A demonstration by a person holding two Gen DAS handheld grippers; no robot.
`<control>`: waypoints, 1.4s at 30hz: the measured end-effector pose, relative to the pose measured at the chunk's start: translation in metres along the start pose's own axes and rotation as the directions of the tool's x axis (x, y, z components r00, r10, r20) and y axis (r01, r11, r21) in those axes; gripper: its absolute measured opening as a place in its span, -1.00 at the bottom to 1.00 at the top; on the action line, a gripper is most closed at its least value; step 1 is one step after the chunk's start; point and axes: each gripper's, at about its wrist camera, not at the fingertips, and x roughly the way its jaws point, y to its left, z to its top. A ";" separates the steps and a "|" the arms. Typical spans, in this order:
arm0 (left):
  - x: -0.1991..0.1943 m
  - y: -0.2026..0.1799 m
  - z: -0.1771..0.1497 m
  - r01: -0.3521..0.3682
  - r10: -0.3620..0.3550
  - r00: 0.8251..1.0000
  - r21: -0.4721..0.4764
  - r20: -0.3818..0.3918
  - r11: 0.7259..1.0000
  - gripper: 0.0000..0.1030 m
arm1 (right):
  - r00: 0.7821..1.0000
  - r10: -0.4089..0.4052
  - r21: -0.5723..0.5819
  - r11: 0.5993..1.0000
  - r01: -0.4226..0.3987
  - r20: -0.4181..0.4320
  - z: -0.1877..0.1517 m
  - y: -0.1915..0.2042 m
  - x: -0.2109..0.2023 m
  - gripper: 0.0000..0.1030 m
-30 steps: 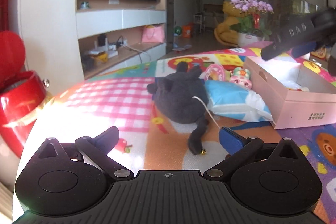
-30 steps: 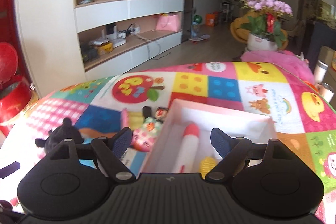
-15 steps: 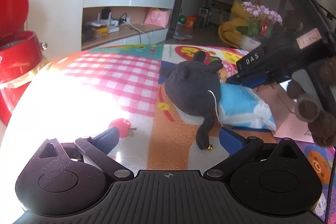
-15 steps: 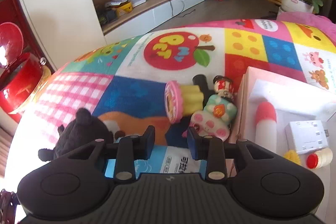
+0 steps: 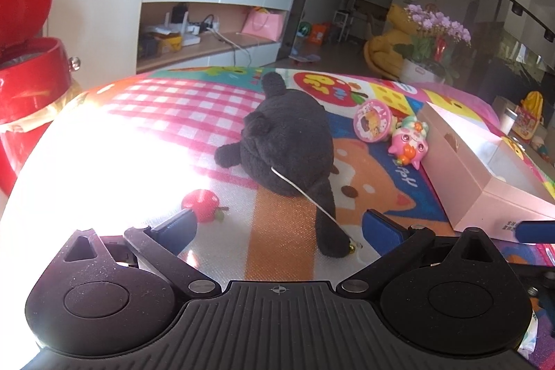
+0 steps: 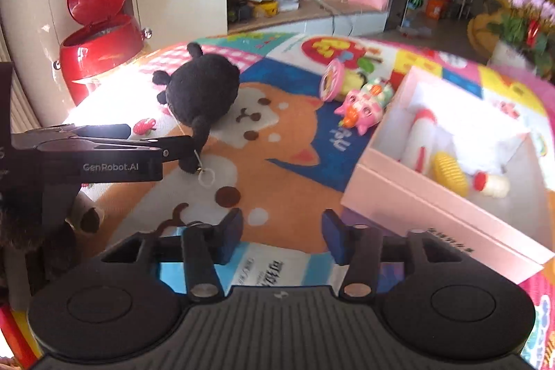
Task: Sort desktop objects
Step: 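Reach the right gripper to the blue-white wet-wipes pack and grasp it, then lift the wet-wipes pack with the right gripper toward the pink box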
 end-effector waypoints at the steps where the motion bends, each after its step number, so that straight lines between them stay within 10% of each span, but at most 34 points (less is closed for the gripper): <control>1: 0.002 0.001 -0.001 -0.001 0.001 1.000 0.001 -0.002 1.000 1.00 | 0.999 -0.007 0.008 1.000 0.007 0.037 -0.006 -0.003 -0.011 0.54; 4: 0.002 -0.001 -0.001 -0.012 0.012 1.000 0.010 -0.004 1.000 1.00 | 0.998 0.030 0.048 0.998 -0.033 0.058 -0.021 -0.009 -0.029 0.90; 13: 0.007 -0.007 0.004 -0.019 0.021 0.999 0.059 -0.034 0.998 1.00 | 0.999 0.029 0.033 0.999 -0.030 0.040 -0.060 -0.019 -0.038 1.00; 19: 0.020 -0.024 0.022 -0.158 0.154 0.987 0.169 0.039 0.973 1.00 | 0.997 -0.079 0.101 0.992 0.076 0.025 -0.079 -0.047 -0.029 1.00; 23: 0.010 -0.035 0.027 -0.082 0.079 0.997 0.168 0.025 0.982 1.00 | 0.970 -0.242 0.232 0.944 0.236 -0.006 -0.086 -0.075 -0.014 1.00; 36: -0.007 -0.102 -0.035 0.099 -0.068 0.993 0.374 -0.097 0.922 1.00 | 0.977 -0.213 0.431 0.882 0.190 0.007 -0.095 -0.107 -0.019 1.00; 42: -0.015 -0.127 -0.059 0.177 -0.141 0.984 0.507 -0.110 0.844 1.00 | 0.973 -0.232 0.523 0.832 0.187 0.021 -0.101 -0.123 -0.023 1.00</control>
